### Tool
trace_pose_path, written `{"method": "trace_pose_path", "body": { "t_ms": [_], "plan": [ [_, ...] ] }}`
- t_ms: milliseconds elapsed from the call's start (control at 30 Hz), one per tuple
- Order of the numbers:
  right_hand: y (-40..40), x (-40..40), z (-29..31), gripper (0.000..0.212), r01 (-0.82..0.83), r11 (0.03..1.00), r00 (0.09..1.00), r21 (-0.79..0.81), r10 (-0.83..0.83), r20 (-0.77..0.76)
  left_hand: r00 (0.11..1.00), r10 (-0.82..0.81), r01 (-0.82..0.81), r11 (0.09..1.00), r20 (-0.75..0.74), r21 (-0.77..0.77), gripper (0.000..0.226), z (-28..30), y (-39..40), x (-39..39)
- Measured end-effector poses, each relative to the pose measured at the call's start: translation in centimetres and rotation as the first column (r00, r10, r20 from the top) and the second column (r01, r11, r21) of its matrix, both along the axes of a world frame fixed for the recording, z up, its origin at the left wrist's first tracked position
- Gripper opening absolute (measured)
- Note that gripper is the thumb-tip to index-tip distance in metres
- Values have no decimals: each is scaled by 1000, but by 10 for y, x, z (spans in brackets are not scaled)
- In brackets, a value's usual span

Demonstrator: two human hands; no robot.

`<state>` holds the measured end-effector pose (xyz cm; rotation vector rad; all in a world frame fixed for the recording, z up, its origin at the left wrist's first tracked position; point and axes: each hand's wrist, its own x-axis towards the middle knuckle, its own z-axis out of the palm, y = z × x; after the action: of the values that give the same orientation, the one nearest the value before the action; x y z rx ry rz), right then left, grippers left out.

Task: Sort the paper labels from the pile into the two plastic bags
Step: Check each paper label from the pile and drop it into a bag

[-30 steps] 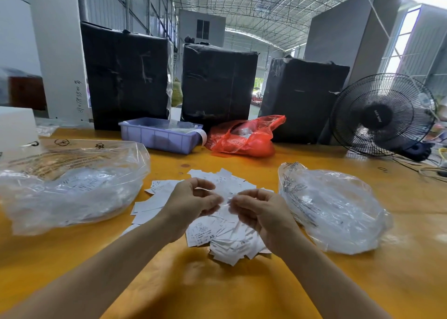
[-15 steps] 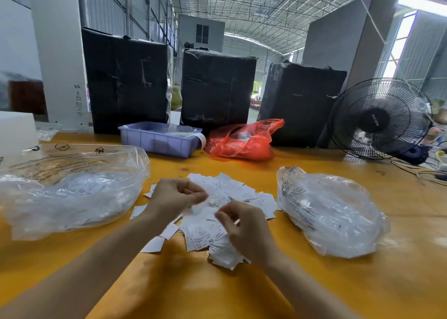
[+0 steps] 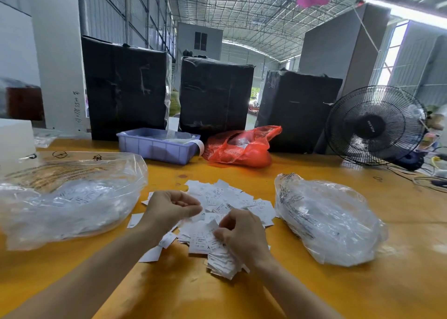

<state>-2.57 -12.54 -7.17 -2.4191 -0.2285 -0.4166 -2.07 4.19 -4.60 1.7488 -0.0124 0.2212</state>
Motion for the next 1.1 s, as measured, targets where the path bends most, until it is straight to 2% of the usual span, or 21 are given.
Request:
{"method": "trace_pose_path", "body": {
  "t_ms": [67, 200, 333, 400, 533, 633, 767, 867, 900, 967, 1033, 1100],
  "plan": [
    [-4, 1, 0, 10, 21, 1000, 1000, -13, -21, -6, 1000, -6, 6, 1000, -19, -11, 8, -2, -2, -1],
    [-8, 3, 2, 10, 21, 1000, 1000, 20, -21, 11, 998, -25, 23, 999, -62, -35, 21, -2, -6, -2],
    [-15, 4, 5, 10, 47, 993, 997, 106, -53, 57, 995, -29, 28, 1000, -93, -13, 14, -2, -11, -4],
    [-20, 3, 6, 8, 45, 988, 999, 150, -48, 19, 995, -37, 37, 999, -94, -4, 11, -1, -12, -5],
    [-28, 4, 7, 15, 34, 993, 999, 114, -32, -18, 991, -78, 75, 996, -106, -39, 9, -1, -14, -6],
    [-32, 4, 8, 7, 42, 984, 999, 175, -36, -38, 988, -91, 88, 996, -126, -30, 9, -3, -15, -5],
    [-38, 3, 12, 36, 68, 952, 990, 298, -27, -139, 986, -97, 94, 995, -136, -24, 8, -5, -15, -5],
    [-40, 3, 15, 5, 69, 960, 997, 270, -56, -56, 983, -117, 114, 993, -138, -31, 6, -6, -16, -6],
    [-41, 2, 16, 7, 53, 951, 998, 303, -46, -31, 982, -126, 123, 992, -143, -32, 6, -6, -17, -7],
    [-41, 0, 19, 16, 1, 849, 998, 528, 30, -51, 976, -149, 144, 989, -157, -45, 7, -5, -19, -9],
    [-40, -2, 25, 10, -30, 650, 990, 759, 124, -67, 969, -178, 167, 983, -171, -75, 8, -4, -21, -10],
    [-39, -5, 31, 8, -63, 505, 987, 861, 157, -19, 961, -205, 190, 977, -185, -93, 11, -2, -23, -12]
  ]
}}
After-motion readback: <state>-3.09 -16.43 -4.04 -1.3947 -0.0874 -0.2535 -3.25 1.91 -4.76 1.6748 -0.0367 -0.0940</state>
